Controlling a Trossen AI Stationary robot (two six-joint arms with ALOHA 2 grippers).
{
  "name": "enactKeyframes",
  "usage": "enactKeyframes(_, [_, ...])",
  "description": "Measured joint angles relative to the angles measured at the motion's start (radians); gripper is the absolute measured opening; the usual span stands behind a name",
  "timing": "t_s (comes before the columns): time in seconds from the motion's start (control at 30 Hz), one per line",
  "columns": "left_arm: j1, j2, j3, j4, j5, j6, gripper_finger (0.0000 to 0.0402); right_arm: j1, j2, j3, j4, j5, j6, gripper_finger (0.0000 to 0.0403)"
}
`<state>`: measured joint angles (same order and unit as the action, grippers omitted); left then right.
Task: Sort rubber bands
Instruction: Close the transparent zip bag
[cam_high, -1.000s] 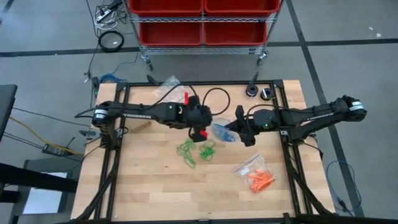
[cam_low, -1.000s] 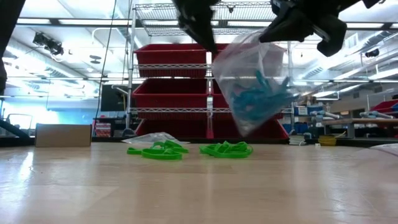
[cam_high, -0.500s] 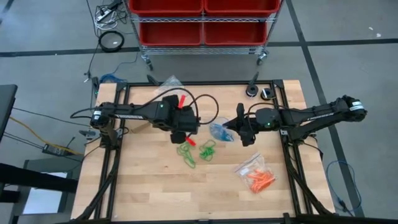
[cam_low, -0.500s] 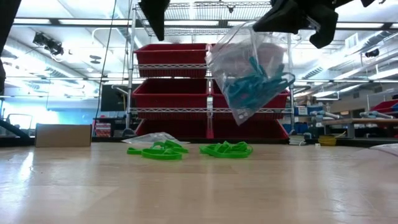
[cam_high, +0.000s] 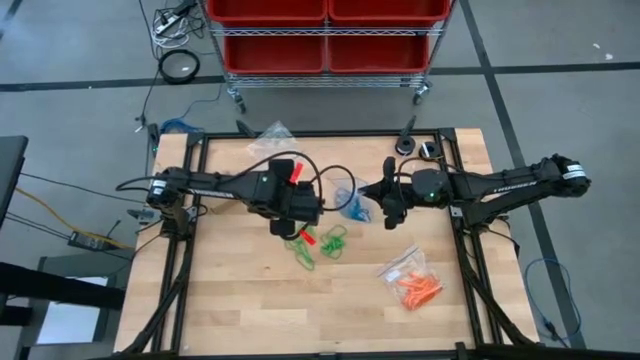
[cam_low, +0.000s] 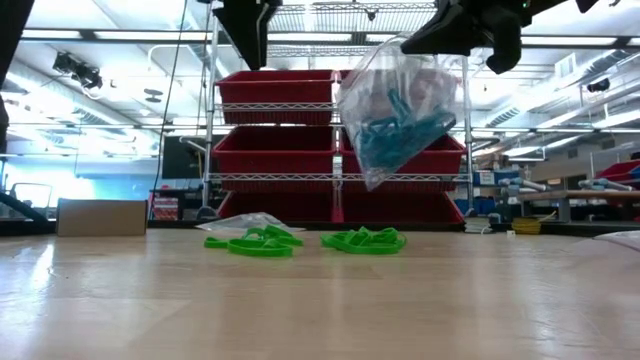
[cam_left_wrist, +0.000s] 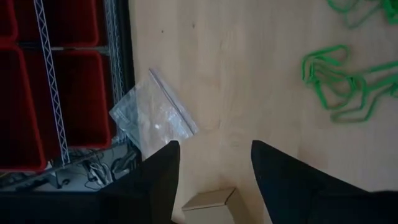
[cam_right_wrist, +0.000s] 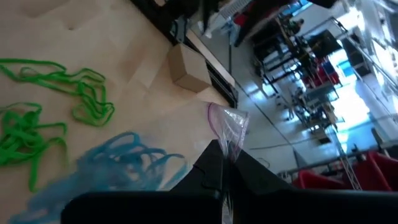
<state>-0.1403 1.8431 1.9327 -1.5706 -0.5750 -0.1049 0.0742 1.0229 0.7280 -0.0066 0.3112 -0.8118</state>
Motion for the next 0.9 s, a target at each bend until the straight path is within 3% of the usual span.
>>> enactKeyframes(0.4, [-0.006,0.0,0.0,0.0,0.001,0.074,0.0207,0.006,0.0,0.0,0.025,0.017,0.072,0.0])
enactKeyframes(0.63, [-0.006,-0.013,-0.008,0.012,-0.02,0.026,0.0206,0.047,0.0,0.0,0.036,0.018,0.085,0.0])
enactKeyframes(0.83, [-0.011,-0.18,-0.015,0.227,-0.055,0.049,0.0192,0.101,0.0,0.0,0.036,0.037,0.048,0.0])
enactKeyframes(0.9, [-0.01,-0.27,-0.078,0.35,-0.053,0.063,0.0186,0.123,0.0,0.002,0.039,0.039,0.047,0.0])
